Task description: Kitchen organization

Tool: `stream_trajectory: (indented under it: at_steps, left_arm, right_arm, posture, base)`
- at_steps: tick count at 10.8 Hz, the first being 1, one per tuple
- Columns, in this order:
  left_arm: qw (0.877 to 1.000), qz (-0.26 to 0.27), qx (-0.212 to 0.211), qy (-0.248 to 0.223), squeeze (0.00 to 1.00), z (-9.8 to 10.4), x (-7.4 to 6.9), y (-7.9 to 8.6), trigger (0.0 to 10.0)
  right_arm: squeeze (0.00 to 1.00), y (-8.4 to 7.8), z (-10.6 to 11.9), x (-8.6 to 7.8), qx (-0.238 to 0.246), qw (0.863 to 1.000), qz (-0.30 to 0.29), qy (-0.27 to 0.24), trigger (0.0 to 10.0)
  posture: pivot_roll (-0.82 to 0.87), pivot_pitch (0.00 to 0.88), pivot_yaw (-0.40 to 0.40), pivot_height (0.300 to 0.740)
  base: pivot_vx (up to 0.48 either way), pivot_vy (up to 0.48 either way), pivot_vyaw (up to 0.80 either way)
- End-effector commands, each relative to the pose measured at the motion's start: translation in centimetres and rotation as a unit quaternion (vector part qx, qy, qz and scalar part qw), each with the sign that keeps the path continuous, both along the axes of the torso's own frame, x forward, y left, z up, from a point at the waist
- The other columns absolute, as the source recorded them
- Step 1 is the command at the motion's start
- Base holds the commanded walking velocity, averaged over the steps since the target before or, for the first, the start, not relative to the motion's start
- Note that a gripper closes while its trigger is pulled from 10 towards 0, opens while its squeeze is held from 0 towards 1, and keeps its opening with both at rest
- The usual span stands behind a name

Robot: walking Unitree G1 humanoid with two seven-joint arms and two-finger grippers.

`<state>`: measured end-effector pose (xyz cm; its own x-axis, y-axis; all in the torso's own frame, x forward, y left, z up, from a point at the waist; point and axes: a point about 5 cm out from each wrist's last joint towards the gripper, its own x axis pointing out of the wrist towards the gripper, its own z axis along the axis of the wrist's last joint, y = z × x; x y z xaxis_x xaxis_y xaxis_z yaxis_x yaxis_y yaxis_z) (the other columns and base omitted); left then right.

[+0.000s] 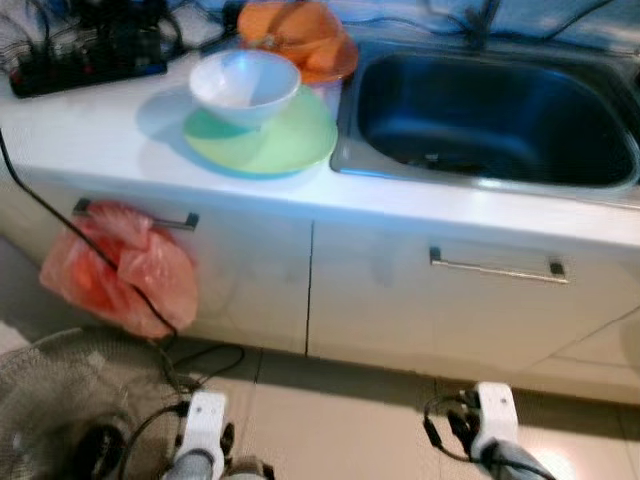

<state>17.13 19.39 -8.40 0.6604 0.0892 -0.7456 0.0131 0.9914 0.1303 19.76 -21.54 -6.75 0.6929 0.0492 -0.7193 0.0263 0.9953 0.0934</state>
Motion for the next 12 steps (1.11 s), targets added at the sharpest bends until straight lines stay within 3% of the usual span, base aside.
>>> stream_trajectory:
  at_steps: [1, 12]
  left_arm:
    - [1.0, 0.002, 0.0, 0.004, 0.0, -0.08, -0.06, -0.17, 10.0]
    - [1.0, -0.001, 0.003, -0.01, 0.0, 0.18, 0.32, -0.06, 10.0]
  right_arm:
    - [0.0, -0.82, -0.58, -1.39, -0.003, 1.0, -0.015, 0.021, 10.0]
    - [0.0, -0.89, -0.59, -1.46, -0.007, 1.0, -0.014, 0.021, 10.0]
  posture:
    - [0.09, 0.193, -0.036, 0.74]
    - [0.1, 0.181, -0.033, 0.74]
  base:
    - [0.259, 0.0, 0.0]
    - [0.0, 0.0, 0.0]
